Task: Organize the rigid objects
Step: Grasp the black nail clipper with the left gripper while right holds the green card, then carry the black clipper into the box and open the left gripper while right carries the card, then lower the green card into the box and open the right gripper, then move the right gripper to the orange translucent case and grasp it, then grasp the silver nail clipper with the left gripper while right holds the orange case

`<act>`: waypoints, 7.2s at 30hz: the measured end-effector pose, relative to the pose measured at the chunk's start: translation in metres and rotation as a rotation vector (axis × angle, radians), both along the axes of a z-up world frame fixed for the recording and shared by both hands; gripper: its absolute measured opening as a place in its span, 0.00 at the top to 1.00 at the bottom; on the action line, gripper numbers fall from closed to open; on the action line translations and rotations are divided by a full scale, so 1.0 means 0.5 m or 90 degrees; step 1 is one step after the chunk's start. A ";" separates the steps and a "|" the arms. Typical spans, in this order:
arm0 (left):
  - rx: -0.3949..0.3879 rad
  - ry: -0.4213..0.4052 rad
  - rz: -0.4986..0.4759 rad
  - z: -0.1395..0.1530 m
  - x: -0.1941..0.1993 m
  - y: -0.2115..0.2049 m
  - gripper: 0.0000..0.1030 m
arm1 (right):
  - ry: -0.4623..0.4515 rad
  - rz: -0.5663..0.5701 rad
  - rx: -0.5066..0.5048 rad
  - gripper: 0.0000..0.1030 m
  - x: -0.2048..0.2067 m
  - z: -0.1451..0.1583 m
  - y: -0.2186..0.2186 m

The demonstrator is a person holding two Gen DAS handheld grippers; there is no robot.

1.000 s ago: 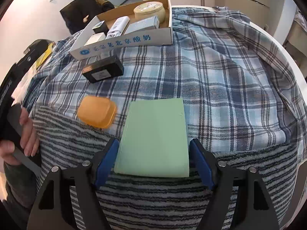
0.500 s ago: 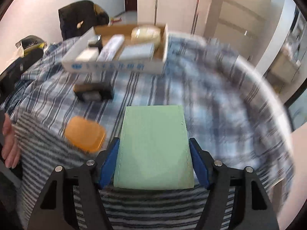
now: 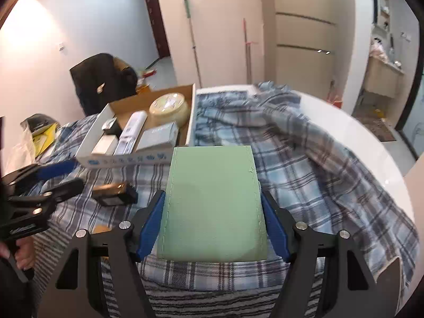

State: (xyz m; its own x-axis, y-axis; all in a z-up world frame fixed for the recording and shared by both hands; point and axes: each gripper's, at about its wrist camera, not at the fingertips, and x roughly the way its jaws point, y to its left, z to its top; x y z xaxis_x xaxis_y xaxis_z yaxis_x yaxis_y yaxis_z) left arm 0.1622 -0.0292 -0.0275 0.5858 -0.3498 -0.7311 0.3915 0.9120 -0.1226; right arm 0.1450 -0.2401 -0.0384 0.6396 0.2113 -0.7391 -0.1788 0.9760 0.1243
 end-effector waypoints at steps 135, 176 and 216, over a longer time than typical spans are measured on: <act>-0.042 -0.330 0.315 0.153 0.064 0.142 0.00 | -0.079 0.004 -0.005 0.15 0.231 0.070 0.205; -0.064 -0.253 0.289 0.077 -0.212 0.176 0.00 | 0.244 0.069 -0.006 0.21 0.014 -0.092 0.252; -0.002 0.102 0.130 -0.091 0.077 0.009 0.88 | 0.184 0.025 -0.005 0.40 0.074 -0.097 0.036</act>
State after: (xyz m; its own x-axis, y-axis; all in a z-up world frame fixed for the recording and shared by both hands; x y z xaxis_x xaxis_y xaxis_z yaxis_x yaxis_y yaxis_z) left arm 0.2007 -0.0246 -0.0727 0.5206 -0.2391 -0.8196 0.1749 0.9695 -0.1717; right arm 0.1820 -0.2222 -0.0869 0.3935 0.2247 -0.8914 -0.1745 0.9703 0.1676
